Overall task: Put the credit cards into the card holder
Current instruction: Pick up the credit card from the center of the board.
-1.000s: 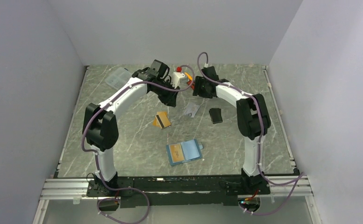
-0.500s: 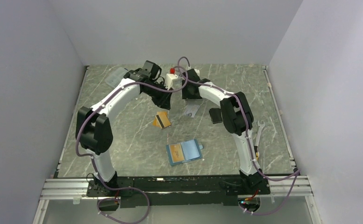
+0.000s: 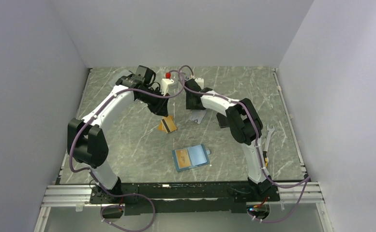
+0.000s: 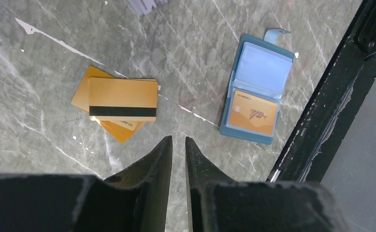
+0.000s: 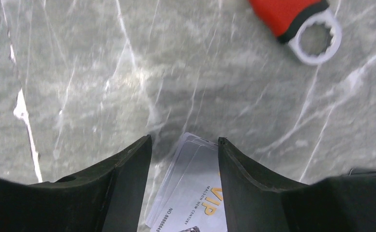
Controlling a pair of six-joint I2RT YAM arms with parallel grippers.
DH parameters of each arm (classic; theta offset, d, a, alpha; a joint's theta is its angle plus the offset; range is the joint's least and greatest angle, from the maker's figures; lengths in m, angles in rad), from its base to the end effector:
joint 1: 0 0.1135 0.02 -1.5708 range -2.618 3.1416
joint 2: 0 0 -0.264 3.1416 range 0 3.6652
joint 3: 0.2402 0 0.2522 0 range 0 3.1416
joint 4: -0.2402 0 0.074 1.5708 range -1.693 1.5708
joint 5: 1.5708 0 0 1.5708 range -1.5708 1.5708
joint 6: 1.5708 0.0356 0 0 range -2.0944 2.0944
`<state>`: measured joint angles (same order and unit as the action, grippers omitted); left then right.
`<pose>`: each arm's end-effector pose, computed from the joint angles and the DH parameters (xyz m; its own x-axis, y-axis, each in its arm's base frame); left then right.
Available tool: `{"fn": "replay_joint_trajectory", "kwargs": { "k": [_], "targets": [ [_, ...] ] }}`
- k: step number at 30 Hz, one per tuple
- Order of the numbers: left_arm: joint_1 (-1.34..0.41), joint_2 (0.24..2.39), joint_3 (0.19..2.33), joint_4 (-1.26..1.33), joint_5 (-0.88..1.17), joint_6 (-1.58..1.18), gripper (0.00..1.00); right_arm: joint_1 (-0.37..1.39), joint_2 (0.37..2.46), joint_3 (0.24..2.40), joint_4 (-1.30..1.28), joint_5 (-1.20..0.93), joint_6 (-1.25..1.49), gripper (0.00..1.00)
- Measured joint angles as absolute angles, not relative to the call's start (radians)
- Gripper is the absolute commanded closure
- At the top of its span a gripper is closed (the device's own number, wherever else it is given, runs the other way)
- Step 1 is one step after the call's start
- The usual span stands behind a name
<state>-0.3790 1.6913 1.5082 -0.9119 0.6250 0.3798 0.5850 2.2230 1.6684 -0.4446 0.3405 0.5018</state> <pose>0.3181 -0.1491 0.2985 -0.5634 0.5480 -0.6182 0.8161 0.4857 -0.3132 0.4053 0.2542 0.1549 -0.7926 0.0188 -0.6094 0.0130 0.9998 0.0140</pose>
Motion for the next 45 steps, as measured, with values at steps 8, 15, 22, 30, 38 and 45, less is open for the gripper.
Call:
{"fn": "replay_joint_trajectory", "kwargs": {
  "k": [8, 15, 22, 30, 38, 45],
  "targets": [
    [-0.379, 1.668, 1.508, -0.915, 0.632, 0.382, 0.78, 0.673, 2.175, 1.602, -0.472, 0.356, 0.573, 0.43],
    [-0.379, 1.664, 1.501, -0.926, 0.632, 0.392, 0.78, 0.702, 2.174, 1.634, -0.540, 0.321, 0.574, 0.39],
    [-0.374, 1.662, 1.485, -0.926, 0.635, 0.410, 0.78, 0.601, 2.074, 1.600, -0.534, 0.221, 0.566, 0.40],
    [-0.373, 1.692, 1.464, -0.905, 0.621, 0.441, 0.77, 0.396, 1.817, 1.301, -0.325, -0.051, 0.584, 0.45],
    [-0.422, 1.874, 1.506, -0.827, 0.560, 0.482, 0.79, 0.427, 1.825, 1.142, -0.213, -0.239, 0.637, 0.48],
    [-0.468, 1.938, 1.510, -0.731, 0.543, 0.490, 0.79, 0.411, 1.834, 1.097, -0.126, -0.281, 0.665, 0.47]
  ]
}}
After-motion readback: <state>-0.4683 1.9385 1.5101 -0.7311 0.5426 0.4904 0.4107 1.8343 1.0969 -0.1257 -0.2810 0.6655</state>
